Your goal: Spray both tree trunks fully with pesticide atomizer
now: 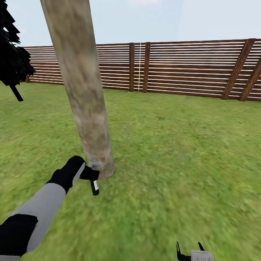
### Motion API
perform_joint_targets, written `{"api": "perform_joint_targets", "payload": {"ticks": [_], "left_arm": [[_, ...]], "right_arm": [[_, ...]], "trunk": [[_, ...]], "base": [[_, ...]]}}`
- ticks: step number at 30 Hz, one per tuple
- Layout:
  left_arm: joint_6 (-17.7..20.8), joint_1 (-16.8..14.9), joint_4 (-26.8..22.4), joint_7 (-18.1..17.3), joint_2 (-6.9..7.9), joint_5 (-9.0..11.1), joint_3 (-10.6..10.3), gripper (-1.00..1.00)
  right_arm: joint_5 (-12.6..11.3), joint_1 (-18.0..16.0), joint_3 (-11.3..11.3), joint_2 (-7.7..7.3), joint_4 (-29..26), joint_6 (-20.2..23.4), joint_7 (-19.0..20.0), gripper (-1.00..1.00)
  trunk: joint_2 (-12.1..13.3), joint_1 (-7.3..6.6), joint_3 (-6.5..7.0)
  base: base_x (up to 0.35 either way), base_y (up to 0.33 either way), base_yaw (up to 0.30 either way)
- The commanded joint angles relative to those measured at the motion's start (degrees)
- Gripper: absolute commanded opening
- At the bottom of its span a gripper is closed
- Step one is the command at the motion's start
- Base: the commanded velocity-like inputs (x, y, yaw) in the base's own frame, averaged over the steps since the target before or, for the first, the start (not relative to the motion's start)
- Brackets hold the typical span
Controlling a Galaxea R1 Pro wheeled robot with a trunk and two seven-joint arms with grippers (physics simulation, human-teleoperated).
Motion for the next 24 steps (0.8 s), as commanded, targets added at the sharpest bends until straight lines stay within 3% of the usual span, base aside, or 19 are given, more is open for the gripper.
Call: {"api": "perform_joint_targets", "payload": {"ticks": [1,2,4,5,7,8,10,12,14,15,16,19,22,23,24], "left_arm": [[0.1,0.0,0.0,-0.1,0.59,0.2,0.0,-1.0],[0.1,-0.1,0.0,-0.1,1.44,0.2,0.0,-1.0],[0.1,-0.1,0.1,-0.6,5.56,0.4,0.1,-1.0],[0.1,-0.1,0.1,-0.8,6.3,0.4,0.1,-1.0],[0.1,-0.1,0.0,-1.0,6.1,0.4,0.0,-1.0],[0.1,-0.1,0.0,-1.0,5.22,0.4,0.0,-1.0],[0.1,-0.2,-0.1,-0.9,0.67,-0.1,-0.3,-1.0],[0.1,-0.7,-0.1,-0.9,-1.2,-0.3,-0.4,-1.0],[0.1,-1.1,0.0,-0.9,-0.95,-0.2,-0.3,-1.0],[0.2,-1.2,0.0,-0.9,-0.12,-0.2,-0.2,-1.0],[0.2,-1.4,0.0,-0.9,1.79,0.0,-0.1,-1.0],[0.2,-1.6,0.0,-0.9,5.31,0.2,0.0,-1.0],[0.2,-1.6,0.0,-0.9,5.07,0.3,-0.1,-1.0],[0.2,-1.6,-0.1,-0.9,4.56,0.4,-0.1,-1.0],[0.2,-1.7,-0.1,-0.9,3.11,0.3,-0.2,-1.0]], "right_arm": [[0.0,0.0,0.0,0.0,0.0,0.0,0.0,1.0],[0.0,0.0,0.0,0.0,0.0,0.0,0.0,1.0],[0.0,0.0,0.0,0.0,0.0,0.0,0.0,1.0],[0.0,0.0,0.0,0.0,0.0,0.0,0.0,1.0],[0.0,0.0,0.0,0.0,0.0,0.0,0.0,1.0],[0.0,0.0,0.0,0.0,0.0,0.0,0.0,1.0],[0.0,0.0,0.0,0.0,0.0,0.0,0.0,1.0],[0.0,0.0,0.0,0.0,0.0,0.0,0.0,1.0],[0.0,0.0,0.0,0.0,0.0,0.0,0.0,1.0],[0.0,0.0,0.0,0.0,0.0,0.0,0.0,1.0],[0.0,0.0,0.0,0.0,0.0,0.0,0.0,1.0],[0.0,0.0,0.1,0.0,0.0,0.0,0.0,1.0],[0.0,0.0,0.1,-0.04,0.0,0.0,0.0,1.0],[0.0,0.0,0.0,-0.02,0.0,0.0,0.0,1.0],[0.0,0.0,0.0,-0.02,0.0,0.0,0.0,1.0]], "trunk": [[0.0,0.0,0.0],[0.0,0.0,0.0],[0.0,0.0,0.0],[0.0,0.0,0.0],[0.0,0.0,0.0],[0.0,0.0,0.0],[0.0,0.0,0.0],[0.0,0.0,0.0],[0.0,0.0,0.0],[0.0,0.0,0.0],[0.0,0.0,0.0],[0.0,0.0,0.0],[0.0,0.0,0.0],[0.0,0.0,0.0],[0.0,0.0,0.0]], "base": [[0.0,0.0,0.0],[0.0,0.0,0.0],[0.0,0.0,0.0],[0.0,0.0,0.0],[0.0,0.0,0.0],[0.0,0.0,0.0],[0.0,0.0,0.0],[0.0,0.0,0.0],[0.0,0.0,0.0],[0.0,0.0,0.0],[0.0,0.0,0.0],[0.0,0.0,0.0],[0.0,0.0,0.0],[-0.039,0.0,0.0],[-0.234,0.0,0.0]]}}
